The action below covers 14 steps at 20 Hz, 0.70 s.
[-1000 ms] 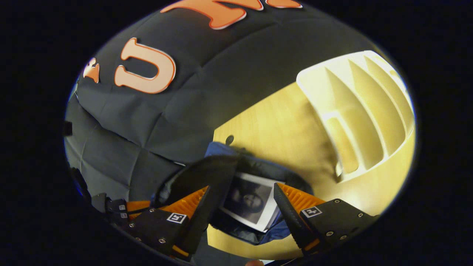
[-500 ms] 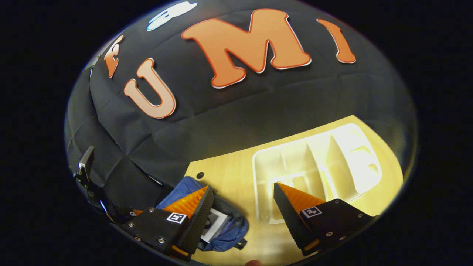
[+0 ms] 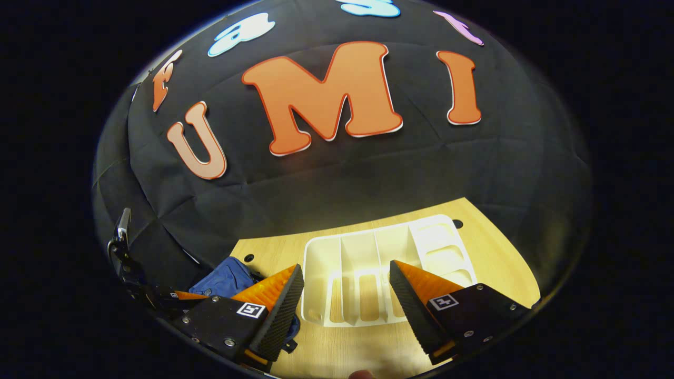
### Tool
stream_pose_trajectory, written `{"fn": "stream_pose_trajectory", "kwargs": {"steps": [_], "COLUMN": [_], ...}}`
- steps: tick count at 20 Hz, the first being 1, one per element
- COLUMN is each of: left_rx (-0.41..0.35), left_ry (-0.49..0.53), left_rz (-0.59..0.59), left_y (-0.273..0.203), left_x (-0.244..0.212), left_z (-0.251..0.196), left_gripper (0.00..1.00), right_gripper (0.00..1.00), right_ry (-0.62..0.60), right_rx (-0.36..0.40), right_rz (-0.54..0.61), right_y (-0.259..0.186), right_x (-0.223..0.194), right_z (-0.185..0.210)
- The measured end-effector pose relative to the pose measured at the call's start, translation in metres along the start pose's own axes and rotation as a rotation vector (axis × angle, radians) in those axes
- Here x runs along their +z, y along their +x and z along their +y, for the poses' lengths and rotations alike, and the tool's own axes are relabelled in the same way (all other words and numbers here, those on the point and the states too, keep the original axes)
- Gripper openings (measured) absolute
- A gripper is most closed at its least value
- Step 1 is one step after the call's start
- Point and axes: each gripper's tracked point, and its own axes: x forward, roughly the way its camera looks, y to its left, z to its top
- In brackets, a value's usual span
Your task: Open the schoolbag, grab two books from the bookshelf and put them into the schoolbag.
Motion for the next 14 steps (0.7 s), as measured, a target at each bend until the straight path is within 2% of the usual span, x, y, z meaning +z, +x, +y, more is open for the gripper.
{"fn": "stream_pose_trajectory", "kwargs": {"steps": [4,5,8,9,11,12,13,14], "left_rx": [0.027,0.068,0.104,0.127,0.136,0.117,0.099,0.082], "left_ry": [-0.012,-0.021,-0.008,0.009,0.026,0.017,-0.004,-0.017], "left_rz": [-0.148,-0.223,-0.448,-0.493,-0.566,-0.615,-0.656,-0.715], "left_y": [-0.008,-0.016,-0.045,-0.055,-0.06,-0.064,-0.071,-0.076], "left_x": [0.037,0.052,0.108,0.121,0.137,0.147,0.158,0.171], "left_z": [-0.021,-0.021,-0.033,-0.035,-0.042,-0.048,-0.056,-0.063], "left_gripper": [0.53,0.53,0.53,0.61,0.64,0.64,0.71,0.66], "right_gripper": [0.97,0.97,0.96,0.97,0.97,1.0,0.97,0.97], "right_ry": [-0.077,-0.092,-0.125,-0.132,-0.148,-0.157,-0.159,-0.161], "right_rx": [-0.029,-0.033,-0.044,-0.046,-0.05,-0.048,-0.039,-0.028], "right_rz": [-0.11,-0.125,-0.173,-0.193,-0.223,-0.218,-0.224,-0.234], "right_y": [-0.016,-0.02,-0.032,-0.036,-0.044,-0.046,-0.049,-0.053], "right_x": [0.027,0.03,0.038,0.042,0.046,0.043,0.042,0.043], "right_z": [-0.014,-0.017,-0.026,-0.028,-0.031,-0.032,-0.031,-0.03]}}
